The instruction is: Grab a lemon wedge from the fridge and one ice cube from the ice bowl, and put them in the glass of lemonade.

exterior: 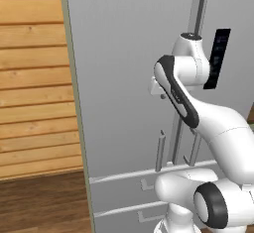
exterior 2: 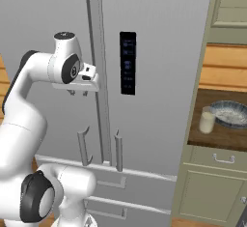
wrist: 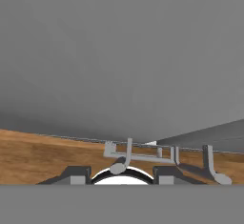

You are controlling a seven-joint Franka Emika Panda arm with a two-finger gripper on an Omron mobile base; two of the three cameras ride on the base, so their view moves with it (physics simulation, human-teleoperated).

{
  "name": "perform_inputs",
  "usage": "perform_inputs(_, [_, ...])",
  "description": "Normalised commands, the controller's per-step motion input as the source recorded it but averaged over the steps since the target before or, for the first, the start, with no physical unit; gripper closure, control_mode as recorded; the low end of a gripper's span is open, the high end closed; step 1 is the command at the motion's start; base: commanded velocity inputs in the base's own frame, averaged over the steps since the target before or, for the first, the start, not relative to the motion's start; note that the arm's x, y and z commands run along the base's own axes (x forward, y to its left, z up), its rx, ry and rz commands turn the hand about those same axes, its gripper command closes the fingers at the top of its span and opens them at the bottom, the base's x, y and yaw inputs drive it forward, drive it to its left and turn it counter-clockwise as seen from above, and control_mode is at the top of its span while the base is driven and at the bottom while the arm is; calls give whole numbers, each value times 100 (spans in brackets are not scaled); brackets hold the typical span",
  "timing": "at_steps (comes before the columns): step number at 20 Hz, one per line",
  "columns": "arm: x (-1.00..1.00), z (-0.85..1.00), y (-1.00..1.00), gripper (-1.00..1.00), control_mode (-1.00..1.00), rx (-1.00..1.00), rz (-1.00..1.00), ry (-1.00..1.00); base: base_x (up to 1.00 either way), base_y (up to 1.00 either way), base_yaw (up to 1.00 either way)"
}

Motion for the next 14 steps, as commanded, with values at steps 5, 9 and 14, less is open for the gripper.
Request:
perform_inputs(5, [-28, -2, -7, -100, -100, 1, -2, 0, 0, 0, 0])
perform_inputs(9, [-47, -6, -15, -100, -100, 1, -6, 2, 0, 0, 0])
perform_inputs(14, [-30, -23, -3, -100, -100, 0, -5, 3, 0, 0, 0])
